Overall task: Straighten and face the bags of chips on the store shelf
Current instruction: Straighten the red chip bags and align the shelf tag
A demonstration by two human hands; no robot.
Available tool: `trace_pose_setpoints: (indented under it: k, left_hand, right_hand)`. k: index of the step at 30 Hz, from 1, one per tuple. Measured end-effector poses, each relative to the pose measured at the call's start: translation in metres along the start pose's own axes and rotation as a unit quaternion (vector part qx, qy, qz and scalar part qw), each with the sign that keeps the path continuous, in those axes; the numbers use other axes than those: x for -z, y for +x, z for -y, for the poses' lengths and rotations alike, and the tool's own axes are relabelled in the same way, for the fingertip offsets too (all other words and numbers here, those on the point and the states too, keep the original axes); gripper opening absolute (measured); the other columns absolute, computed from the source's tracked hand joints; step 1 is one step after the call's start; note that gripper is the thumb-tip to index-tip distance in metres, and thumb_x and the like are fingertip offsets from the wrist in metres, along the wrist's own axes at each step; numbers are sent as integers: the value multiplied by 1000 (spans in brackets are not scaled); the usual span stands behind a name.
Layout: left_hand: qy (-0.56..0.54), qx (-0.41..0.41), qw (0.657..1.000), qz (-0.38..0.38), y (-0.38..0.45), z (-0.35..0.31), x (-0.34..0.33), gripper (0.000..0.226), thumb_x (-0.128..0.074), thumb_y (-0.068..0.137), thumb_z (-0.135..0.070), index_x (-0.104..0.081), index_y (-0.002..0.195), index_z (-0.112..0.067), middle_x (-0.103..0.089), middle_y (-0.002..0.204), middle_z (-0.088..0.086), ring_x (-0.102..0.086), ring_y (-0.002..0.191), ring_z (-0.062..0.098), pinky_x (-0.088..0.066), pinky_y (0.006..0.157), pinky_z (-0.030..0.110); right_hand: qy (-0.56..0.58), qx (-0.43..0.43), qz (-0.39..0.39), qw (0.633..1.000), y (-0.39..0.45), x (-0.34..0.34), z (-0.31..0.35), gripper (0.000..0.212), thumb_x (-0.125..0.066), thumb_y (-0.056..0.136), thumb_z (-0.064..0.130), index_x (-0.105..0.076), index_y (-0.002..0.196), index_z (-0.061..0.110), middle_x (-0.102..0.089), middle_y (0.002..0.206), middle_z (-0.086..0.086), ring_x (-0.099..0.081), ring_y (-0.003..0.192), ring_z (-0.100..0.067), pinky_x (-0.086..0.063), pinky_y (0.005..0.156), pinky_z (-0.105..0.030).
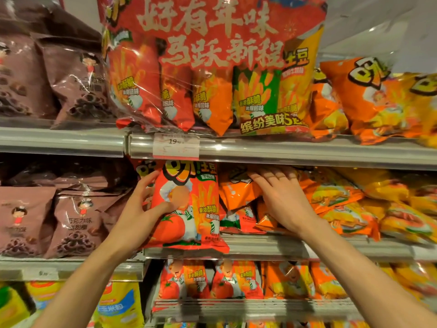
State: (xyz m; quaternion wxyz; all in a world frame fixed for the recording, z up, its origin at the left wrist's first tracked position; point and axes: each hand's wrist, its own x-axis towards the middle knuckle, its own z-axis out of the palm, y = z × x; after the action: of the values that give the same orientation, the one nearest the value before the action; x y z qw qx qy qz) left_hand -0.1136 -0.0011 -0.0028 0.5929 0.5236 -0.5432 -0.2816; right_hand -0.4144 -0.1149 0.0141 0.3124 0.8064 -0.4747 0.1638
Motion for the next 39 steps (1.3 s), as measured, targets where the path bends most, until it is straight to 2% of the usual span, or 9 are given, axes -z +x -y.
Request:
trace_pose_setpoints:
  k: [5,10,14,18,22,24,29,35,39]
  left_hand:
    - [16,-6,1000,5,1,6,-13,75,-79,84,-21,-41,141,-49,-45,138,-9,-42,131,8,-40,85,17]
    - [31,-6,999,6,3,8,-23,82,-76,70,-38,-40,142,-51,-39,145,-15,-36,133,3,-37,100,31]
    - [22,-11,1000,0,5,7,-32,76,-81,80,-22,-41,140,-48,-43,139,-12,-42,125,2,-38,91,24]
    - [30,-7,1000,-3,6,6,-38,76,-78,84,-18,-41,143,-46,-47,134,-8,-45,106,-15,-39,81,17]
    - [22,4,1000,-14,5,5,-43,84,-82,71,-33,-42,144,-46,-48,138,-6,-46,123,5,-39,92,26]
    - [14,2,1000,-15,5,7,-46,82,-82,75,-31,-41,145,-45,-46,142,-6,-43,127,8,-39,90,26]
    - [14,-4,1000,-15,4,9,-48,77,-80,83,-23,-41,145,-44,-42,142,-11,-38,129,5,-37,88,24]
    - [24,-6,1000,-15,3,5,-50,75,-77,85,-19,-40,147,-42,-42,139,-11,-38,130,6,-37,89,24]
    - [25,-9,1000,-14,2,4,-51,73,-74,88,-16,-40,147,-40,-43,139,-9,-37,129,6,-37,93,27]
  right_hand:
    - [-1,20,-20,1000,-15,0,-20,75,-75,75,18,-46,144,21,-61,132,-7,-57,118,-33,-41,96,-50]
    - [-24,22,-35,999,-29,0,-51,69,-69,76,15,-48,142,21,-60,132,-6,-55,116,-31,-37,96,-49]
    - [-34,-10,-23,999,-33,2,-66,53,-48,85,23,-52,138,19,-62,129,-9,-55,116,-34,-39,98,-51]
    - [-28,-83,17,996,-37,-3,-83,56,-71,76,17,-60,131,15,-66,126,-13,-60,114,-38,-43,98,-59]
    - [-15,-85,25,996,-40,-7,-83,60,-74,71,18,-62,130,14,-65,129,-12,-59,117,-36,-41,99,-57]
    - [-1,-73,36,997,-42,-9,-81,61,-70,76,23,-58,135,16,-63,133,-10,-55,123,-34,-37,104,-56]
    - [49,-81,19,995,-48,-3,-79,62,-37,85,39,-51,141,16,-57,139,-8,-47,129,-31,-27,112,-56]
    - [86,-53,2,995,-45,4,-53,67,-22,97,63,-41,148,24,-49,146,-5,-38,138,-27,-16,118,-55]
    - [69,-74,14,995,-40,3,-38,85,-20,88,83,-48,142,24,-53,141,-6,-42,136,-28,-15,118,-57]
